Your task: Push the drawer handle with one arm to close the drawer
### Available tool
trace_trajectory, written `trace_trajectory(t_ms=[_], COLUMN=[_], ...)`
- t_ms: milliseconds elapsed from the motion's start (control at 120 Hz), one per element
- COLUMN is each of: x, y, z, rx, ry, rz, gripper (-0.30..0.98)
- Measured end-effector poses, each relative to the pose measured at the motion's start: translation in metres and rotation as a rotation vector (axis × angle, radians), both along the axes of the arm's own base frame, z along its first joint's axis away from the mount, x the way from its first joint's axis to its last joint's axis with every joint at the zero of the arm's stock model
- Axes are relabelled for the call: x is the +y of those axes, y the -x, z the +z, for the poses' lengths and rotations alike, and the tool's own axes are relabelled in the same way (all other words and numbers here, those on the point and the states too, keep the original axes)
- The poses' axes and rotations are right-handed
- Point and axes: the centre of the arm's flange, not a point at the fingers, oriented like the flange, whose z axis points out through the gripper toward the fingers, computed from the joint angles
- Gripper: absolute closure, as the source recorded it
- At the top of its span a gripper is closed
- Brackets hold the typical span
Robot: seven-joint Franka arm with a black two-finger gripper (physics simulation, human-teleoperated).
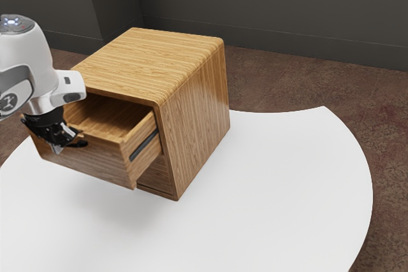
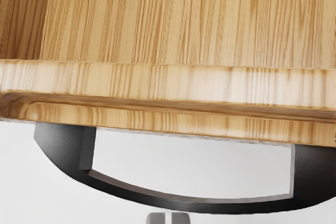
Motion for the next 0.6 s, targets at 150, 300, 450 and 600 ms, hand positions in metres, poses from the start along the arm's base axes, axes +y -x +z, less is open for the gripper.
trace_trajectory(t_ms=[150, 300, 450, 600], x=[-0.003, -0.004, -0.005, -0.005], y=[-0.008, -0.017, -0.025, -0.029], z=[-0.003, -0.005, -0.008, -0.011], rx=[-0.027, -0.067, -0.104, -0.144], ry=[-0.023, -0.027, -0.024, -0.022], rz=[-0.029, -0.049, -0.065, -0.077], gripper=[0.79, 0.79, 0.79, 0.79])
